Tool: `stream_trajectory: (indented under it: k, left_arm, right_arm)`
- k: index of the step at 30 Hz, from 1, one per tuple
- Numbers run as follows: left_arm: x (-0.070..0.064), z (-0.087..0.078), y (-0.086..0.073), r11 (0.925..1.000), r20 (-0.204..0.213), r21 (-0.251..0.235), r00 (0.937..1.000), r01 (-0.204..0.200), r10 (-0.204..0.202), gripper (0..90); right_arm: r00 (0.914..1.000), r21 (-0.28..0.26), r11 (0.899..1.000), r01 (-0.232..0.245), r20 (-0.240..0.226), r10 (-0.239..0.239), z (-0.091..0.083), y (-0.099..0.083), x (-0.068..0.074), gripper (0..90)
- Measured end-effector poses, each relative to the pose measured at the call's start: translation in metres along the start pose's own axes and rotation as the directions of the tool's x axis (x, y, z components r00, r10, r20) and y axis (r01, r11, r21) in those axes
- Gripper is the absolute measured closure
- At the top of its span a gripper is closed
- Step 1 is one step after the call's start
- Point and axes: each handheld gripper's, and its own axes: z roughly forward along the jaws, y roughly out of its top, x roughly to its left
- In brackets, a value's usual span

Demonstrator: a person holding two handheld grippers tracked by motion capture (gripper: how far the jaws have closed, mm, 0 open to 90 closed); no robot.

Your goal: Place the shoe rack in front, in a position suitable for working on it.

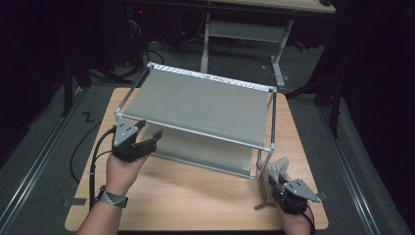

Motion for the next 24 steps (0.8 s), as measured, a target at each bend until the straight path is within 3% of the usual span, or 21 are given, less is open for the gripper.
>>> stream_trajectory:
  k: [7, 13, 16, 17, 18, 19, 24]
  left_arm:
    - [0.010, 0.018, 0.008, 0.9997, -0.005, 0.024, 1.0000, -0.004, 0.004, 34.8]
    - [0.007, 0.006, -0.011, 0.9992, 0.015, 0.038, 0.9998, 0.010, -0.010, 34.3]
    - [-0.004, -0.014, -0.047, 0.9985, 0.044, 0.047, 0.9986, 0.026, -0.028, 34.3]
    - [-0.004, -0.014, -0.047, 0.9985, 0.044, 0.047, 0.9986, 0.026, -0.028, 34.3]
    - [-0.009, -0.020, -0.059, 0.9978, 0.049, 0.060, 0.9983, 0.028, -0.031, 34.3]
    - [-0.015, -0.026, -0.075, 0.9974, 0.054, 0.069, 0.9982, 0.020, -0.024, 34.3]
    - [-0.025, -0.031, -0.113, 0.9932, 0.076, 0.112, 0.9968, -0.034, 0.026, 32.5]
  right_arm:
    - [0.9999, -0.001, 1.000, 0.007, -0.015, -0.007, 0.001, 0.001, 0.004, 69.1]
    - [0.9997, 0.001, 1.000, 0.011, -0.020, -0.011, 0.002, 0.001, 0.005, 69.2]
    - [0.9997, 0.004, 1.000, 0.017, -0.018, -0.017, 0.003, 0.000, 0.005, 69.3]
    - [0.9997, 0.004, 1.000, 0.017, -0.018, -0.017, 0.003, 0.000, 0.005, 69.3]
    - [0.9996, 0.010, 1.000, 0.016, -0.022, -0.016, 0.003, -0.001, 0.006, 69.3]
    - [0.9996, 0.013, 1.000, 0.021, -0.021, -0.021, 0.005, -0.001, 0.007, 69.6]
    - [0.9986, 0.008, 1.000, 0.026, -0.047, -0.026, 0.004, 0.003, 0.013, 69.6]
